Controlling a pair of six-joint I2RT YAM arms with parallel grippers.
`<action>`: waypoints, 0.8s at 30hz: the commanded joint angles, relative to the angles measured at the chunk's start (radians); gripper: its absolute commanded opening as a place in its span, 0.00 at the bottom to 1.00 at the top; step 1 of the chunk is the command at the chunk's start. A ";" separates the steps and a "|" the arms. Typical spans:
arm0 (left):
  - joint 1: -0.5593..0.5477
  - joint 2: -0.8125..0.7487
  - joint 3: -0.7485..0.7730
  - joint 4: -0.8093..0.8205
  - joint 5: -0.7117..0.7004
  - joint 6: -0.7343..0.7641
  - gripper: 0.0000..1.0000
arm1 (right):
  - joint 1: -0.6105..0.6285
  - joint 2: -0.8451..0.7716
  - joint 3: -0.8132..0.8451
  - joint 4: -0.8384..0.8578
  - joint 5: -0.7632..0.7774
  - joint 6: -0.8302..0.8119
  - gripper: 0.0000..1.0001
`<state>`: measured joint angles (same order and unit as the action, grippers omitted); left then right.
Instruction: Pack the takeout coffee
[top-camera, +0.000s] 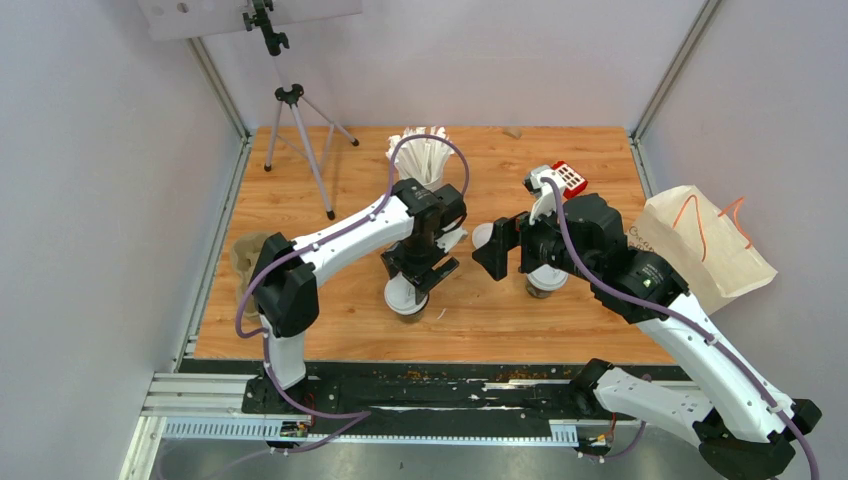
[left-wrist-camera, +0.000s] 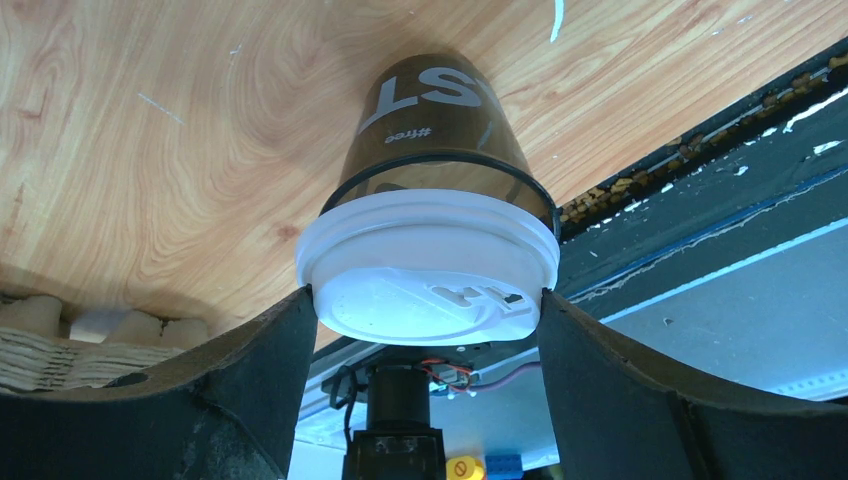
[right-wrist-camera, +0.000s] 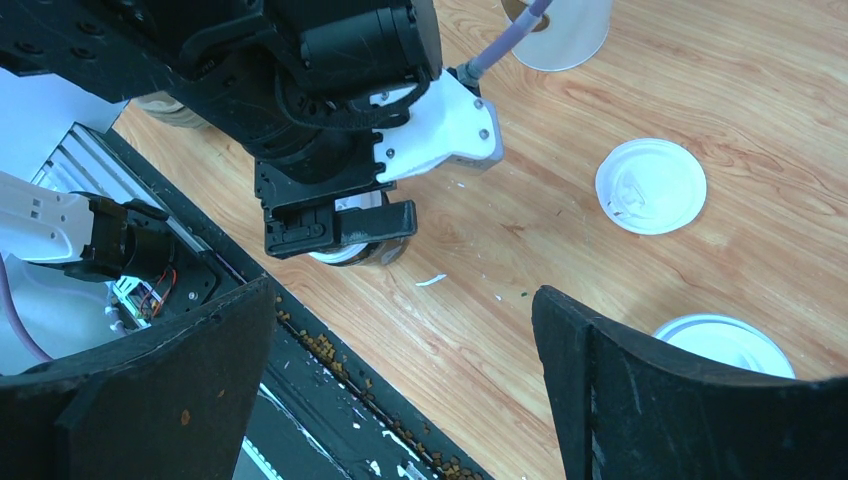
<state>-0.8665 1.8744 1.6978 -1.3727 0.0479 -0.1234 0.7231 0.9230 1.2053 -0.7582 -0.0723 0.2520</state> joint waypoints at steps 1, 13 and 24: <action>-0.021 0.025 0.054 -0.013 0.013 0.019 0.83 | 0.001 0.000 0.006 0.047 -0.004 -0.008 1.00; -0.027 0.053 0.075 -0.004 0.011 0.019 0.97 | 0.001 -0.011 -0.005 0.047 -0.010 -0.009 1.00; -0.032 -0.027 0.283 -0.044 -0.104 -0.025 1.00 | 0.002 -0.023 -0.032 0.055 -0.077 0.051 1.00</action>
<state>-0.8925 1.9266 1.8778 -1.4063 0.0299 -0.1215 0.7231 0.9226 1.1824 -0.7437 -0.1078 0.2649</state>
